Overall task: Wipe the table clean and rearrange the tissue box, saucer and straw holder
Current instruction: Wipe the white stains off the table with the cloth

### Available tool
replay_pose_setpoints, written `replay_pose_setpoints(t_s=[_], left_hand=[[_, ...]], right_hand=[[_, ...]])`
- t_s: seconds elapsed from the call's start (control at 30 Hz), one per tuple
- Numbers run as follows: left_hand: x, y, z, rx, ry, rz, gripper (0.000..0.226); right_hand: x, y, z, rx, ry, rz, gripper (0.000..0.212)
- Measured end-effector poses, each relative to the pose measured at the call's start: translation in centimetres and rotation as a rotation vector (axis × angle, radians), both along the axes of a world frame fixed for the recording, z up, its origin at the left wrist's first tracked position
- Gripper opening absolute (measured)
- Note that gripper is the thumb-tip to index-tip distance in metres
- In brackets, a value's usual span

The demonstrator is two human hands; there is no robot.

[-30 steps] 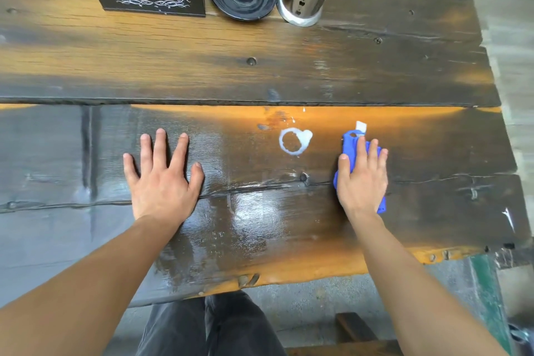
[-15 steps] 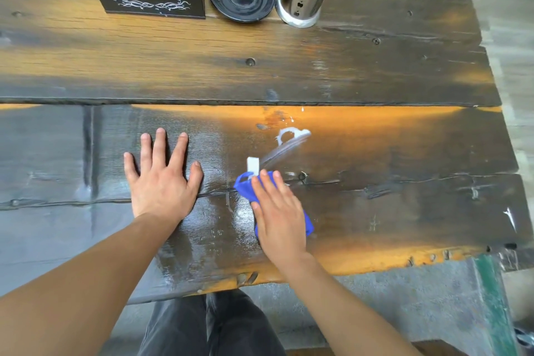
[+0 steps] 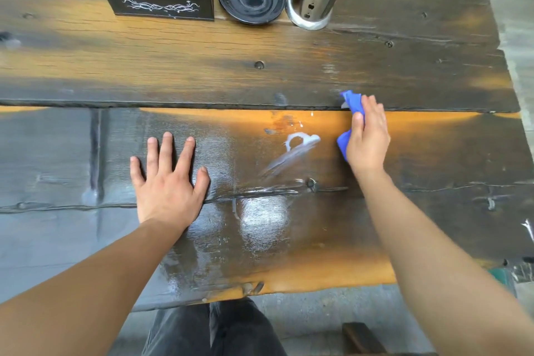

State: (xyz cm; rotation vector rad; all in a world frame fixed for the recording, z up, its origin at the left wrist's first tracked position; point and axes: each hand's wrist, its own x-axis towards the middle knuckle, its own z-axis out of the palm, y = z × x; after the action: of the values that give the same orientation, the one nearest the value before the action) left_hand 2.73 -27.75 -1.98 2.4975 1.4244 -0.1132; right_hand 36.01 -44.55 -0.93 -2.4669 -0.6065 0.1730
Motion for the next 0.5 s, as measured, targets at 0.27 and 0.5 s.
replay_pose_setpoints(t_s=[0.27, 0.5], left_hand=[[-0.1, 0.1, -0.3, 0.004, 0.008, -0.005, 0.063], [0.0, 0.2, -0.2, 0.0, 0.004, -0.002, 0.063]], right_hand=[[0.6, 5.3, -1.2, -0.375, -0.155, 0.389, 0.056], [-7.7, 6.4, -0.9, -0.396, -0.176, 0.856, 0.055]])
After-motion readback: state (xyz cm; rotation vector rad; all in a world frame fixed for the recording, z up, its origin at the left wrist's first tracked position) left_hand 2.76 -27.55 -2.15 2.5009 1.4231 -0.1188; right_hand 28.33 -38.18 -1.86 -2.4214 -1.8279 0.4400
